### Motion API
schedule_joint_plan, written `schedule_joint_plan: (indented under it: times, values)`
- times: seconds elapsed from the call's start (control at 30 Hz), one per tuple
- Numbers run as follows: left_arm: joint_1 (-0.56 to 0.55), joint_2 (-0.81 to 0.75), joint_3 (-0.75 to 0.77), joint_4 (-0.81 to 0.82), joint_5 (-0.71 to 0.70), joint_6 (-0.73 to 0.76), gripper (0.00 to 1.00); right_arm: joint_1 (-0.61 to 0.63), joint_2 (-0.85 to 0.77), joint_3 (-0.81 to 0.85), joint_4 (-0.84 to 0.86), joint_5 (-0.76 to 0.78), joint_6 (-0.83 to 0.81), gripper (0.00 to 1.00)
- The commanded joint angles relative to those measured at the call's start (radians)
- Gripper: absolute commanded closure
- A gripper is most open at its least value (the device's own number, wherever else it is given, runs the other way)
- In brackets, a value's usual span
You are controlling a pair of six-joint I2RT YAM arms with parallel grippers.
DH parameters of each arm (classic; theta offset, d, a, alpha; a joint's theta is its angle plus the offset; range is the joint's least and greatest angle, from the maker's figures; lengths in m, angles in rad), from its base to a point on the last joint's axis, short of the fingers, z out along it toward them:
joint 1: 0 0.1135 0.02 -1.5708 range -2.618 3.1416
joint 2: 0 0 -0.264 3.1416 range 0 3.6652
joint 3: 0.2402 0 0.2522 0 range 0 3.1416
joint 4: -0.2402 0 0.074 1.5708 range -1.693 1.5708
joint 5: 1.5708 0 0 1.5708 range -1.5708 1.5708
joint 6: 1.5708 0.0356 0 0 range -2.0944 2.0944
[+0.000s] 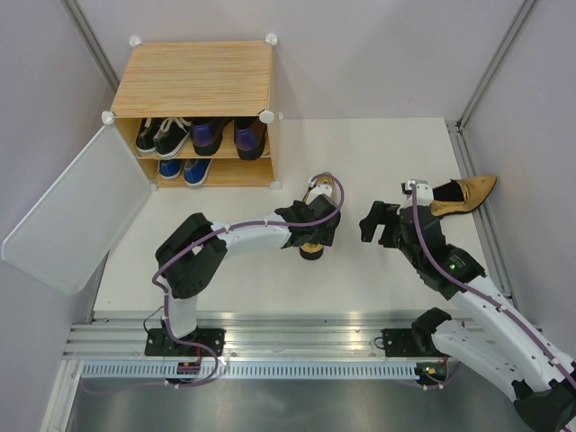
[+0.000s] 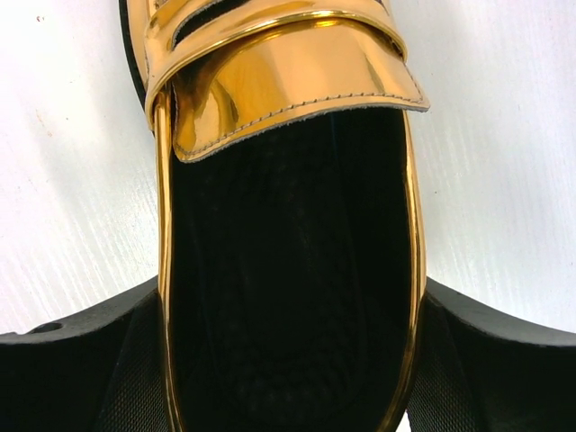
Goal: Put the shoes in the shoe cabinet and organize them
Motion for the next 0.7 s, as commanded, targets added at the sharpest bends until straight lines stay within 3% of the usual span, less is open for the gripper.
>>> schedule_joint_plan:
  times: [0.0,0.03,0.67]
  values:
    - [0.032,0.144,-0.103,-0.127,0.083,0.016,0.92,-0.003,-0.025,-0.004,0.019,0.022,0.008,0.02]
    - [0.034,0.119,-0.112,-0.127,0.077,0.013,0.98,-0.003,-0.028,-0.005,0.019,0.022,0.008,0.02]
    - [0.095,-0.359,-0.406,-0.092,-0.012,-0.004,0.98,-0.005,-0.051,-0.004,0.019,0.022,0.008,0.02]
